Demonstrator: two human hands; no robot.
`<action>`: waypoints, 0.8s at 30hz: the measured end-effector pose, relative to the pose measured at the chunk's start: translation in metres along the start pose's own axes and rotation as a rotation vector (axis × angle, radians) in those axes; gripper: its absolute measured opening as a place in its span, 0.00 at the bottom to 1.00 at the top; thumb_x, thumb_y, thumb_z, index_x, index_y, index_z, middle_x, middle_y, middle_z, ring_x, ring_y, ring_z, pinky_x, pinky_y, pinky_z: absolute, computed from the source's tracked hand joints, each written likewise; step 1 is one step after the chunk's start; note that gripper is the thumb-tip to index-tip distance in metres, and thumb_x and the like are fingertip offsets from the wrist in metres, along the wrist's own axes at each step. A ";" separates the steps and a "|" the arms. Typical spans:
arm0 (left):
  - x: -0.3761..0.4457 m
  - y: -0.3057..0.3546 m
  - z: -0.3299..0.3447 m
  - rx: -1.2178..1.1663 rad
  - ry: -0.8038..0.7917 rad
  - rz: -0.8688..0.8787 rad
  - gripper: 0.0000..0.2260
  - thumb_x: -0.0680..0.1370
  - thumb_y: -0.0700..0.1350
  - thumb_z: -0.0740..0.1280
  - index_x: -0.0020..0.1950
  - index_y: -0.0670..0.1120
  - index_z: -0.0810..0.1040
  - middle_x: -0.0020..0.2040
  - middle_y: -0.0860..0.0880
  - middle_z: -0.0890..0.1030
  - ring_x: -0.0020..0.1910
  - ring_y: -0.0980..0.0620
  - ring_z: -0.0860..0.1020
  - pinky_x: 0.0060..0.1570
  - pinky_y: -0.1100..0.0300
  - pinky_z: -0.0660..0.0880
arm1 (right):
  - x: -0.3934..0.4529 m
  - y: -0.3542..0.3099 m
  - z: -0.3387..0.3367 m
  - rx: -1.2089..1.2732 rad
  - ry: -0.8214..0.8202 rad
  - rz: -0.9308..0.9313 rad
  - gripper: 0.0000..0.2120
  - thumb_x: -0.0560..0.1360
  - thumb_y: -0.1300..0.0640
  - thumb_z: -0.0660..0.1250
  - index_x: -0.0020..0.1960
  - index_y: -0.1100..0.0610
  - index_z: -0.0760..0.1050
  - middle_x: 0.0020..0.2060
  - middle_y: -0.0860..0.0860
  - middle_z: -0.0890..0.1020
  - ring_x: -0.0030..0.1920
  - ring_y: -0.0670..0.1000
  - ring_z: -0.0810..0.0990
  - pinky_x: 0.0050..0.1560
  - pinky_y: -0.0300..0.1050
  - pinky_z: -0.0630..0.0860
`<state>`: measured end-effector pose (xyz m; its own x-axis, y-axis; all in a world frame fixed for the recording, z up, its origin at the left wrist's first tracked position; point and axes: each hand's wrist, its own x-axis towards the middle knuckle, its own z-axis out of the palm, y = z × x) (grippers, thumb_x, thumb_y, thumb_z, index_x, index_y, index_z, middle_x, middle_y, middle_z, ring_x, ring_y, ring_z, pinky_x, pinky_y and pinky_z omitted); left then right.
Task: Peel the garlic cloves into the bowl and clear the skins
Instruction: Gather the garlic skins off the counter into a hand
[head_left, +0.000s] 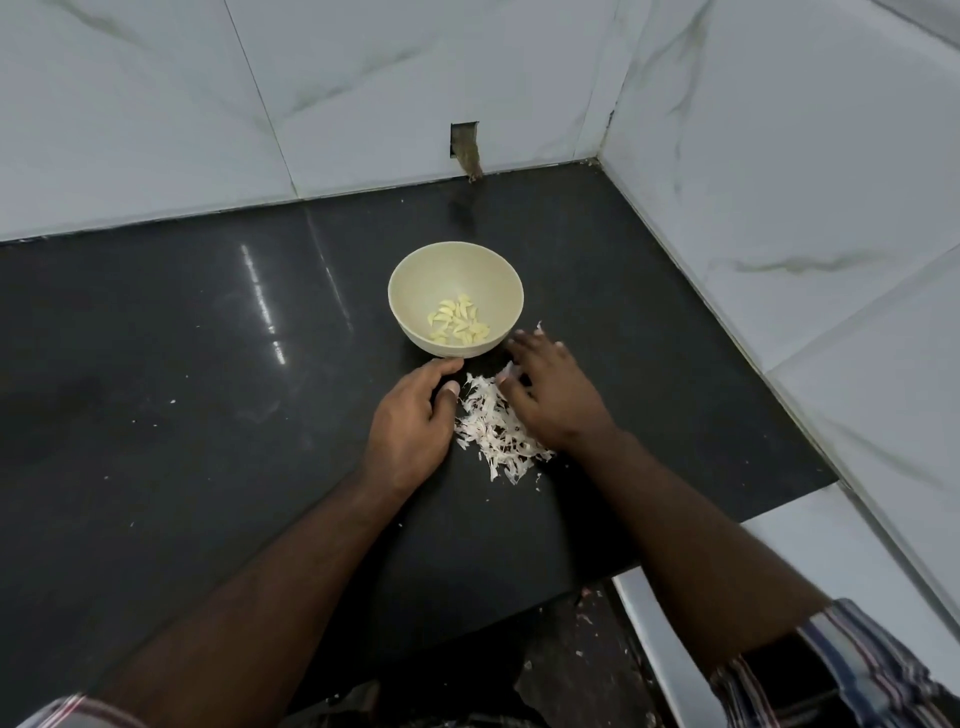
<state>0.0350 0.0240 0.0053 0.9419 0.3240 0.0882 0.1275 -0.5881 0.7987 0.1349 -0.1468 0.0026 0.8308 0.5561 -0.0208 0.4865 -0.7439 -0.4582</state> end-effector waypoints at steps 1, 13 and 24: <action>0.001 0.000 0.000 0.005 -0.004 0.010 0.15 0.83 0.42 0.62 0.69 0.49 0.78 0.65 0.55 0.80 0.63 0.61 0.74 0.64 0.68 0.68 | -0.004 -0.010 0.007 -0.004 -0.028 -0.046 0.30 0.81 0.43 0.53 0.77 0.60 0.64 0.77 0.56 0.65 0.79 0.53 0.57 0.78 0.50 0.49; -0.001 -0.008 -0.019 0.058 -0.069 0.069 0.15 0.84 0.42 0.62 0.69 0.48 0.78 0.68 0.52 0.79 0.70 0.56 0.72 0.63 0.77 0.59 | -0.089 -0.028 0.019 -0.043 0.031 0.074 0.43 0.75 0.27 0.54 0.80 0.54 0.56 0.80 0.50 0.57 0.80 0.48 0.51 0.80 0.52 0.47; 0.008 -0.005 -0.031 0.064 -0.118 0.032 0.17 0.85 0.45 0.60 0.74 0.49 0.74 0.71 0.52 0.76 0.70 0.56 0.71 0.66 0.68 0.63 | -0.005 -0.013 0.000 0.071 0.094 0.118 0.34 0.79 0.40 0.54 0.79 0.57 0.59 0.80 0.54 0.59 0.80 0.51 0.52 0.79 0.54 0.51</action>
<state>0.0318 0.0524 0.0207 0.9753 0.2173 0.0399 0.1126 -0.6444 0.7564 0.1242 -0.1400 0.0088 0.9045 0.4264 0.0037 0.3661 -0.7720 -0.5195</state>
